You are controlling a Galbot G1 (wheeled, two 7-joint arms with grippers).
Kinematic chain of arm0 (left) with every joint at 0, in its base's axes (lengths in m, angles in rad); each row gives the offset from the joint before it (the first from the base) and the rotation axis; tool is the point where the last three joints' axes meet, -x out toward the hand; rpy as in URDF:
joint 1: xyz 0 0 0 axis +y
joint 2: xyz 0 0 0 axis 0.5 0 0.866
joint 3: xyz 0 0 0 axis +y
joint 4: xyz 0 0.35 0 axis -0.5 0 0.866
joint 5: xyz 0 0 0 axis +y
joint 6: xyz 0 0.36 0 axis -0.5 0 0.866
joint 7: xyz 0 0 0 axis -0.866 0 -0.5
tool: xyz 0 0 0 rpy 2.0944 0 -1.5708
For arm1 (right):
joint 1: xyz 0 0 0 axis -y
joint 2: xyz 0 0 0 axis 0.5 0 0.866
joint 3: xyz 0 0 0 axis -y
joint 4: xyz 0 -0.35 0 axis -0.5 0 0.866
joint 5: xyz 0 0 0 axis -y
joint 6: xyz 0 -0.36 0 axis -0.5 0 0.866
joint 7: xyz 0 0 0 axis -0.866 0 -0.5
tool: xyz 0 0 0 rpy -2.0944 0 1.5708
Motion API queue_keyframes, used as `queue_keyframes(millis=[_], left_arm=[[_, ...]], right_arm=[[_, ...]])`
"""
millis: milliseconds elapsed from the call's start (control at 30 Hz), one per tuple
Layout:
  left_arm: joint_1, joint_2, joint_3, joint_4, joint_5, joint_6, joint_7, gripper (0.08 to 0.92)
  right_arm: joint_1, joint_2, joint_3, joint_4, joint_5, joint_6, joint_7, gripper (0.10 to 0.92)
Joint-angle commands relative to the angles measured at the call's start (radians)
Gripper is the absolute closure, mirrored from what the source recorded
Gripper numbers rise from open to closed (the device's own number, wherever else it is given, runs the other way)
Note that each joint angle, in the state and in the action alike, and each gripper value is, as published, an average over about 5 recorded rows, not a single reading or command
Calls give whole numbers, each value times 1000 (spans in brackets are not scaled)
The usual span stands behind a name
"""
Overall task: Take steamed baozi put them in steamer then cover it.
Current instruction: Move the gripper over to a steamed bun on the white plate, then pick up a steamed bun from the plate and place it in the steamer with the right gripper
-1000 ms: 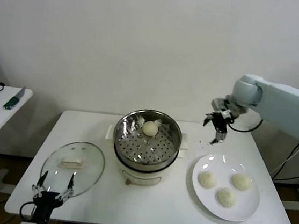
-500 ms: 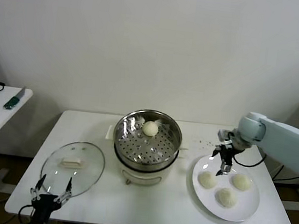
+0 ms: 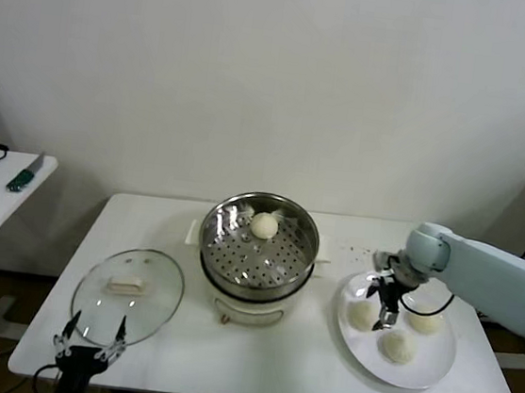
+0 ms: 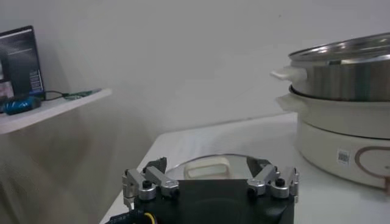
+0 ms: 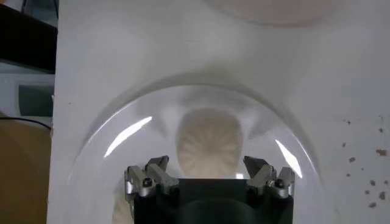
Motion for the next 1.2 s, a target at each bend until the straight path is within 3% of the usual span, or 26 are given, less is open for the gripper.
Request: queue_keyframes(millis=[33, 367, 567, 800, 1033, 1200], left_arm=[[2, 2, 0, 2, -1, -2, 0, 177], [6, 4, -2, 3, -3, -5, 0, 177], [6, 5, -3, 3, -4, -5, 0, 177], [9, 2, -2, 0, -4, -4, 0, 177], [8, -1, -4, -10, -5, 0, 0, 177], [24, -8, -2, -31, -7, 3, 0, 177]], right_arm=[[-37, 14, 23, -20, -20, -4, 8, 203], [-45, 21, 24, -38, -53, 17, 3, 210], [-48, 22, 39, -39, -36, 20, 6, 287], [-19, 8, 43, -25, 17, 19, 12, 312], [170, -43, -37, 4, 185, 19, 29, 321], [466, -34, -234, 12, 307, 49, -1, 321]])
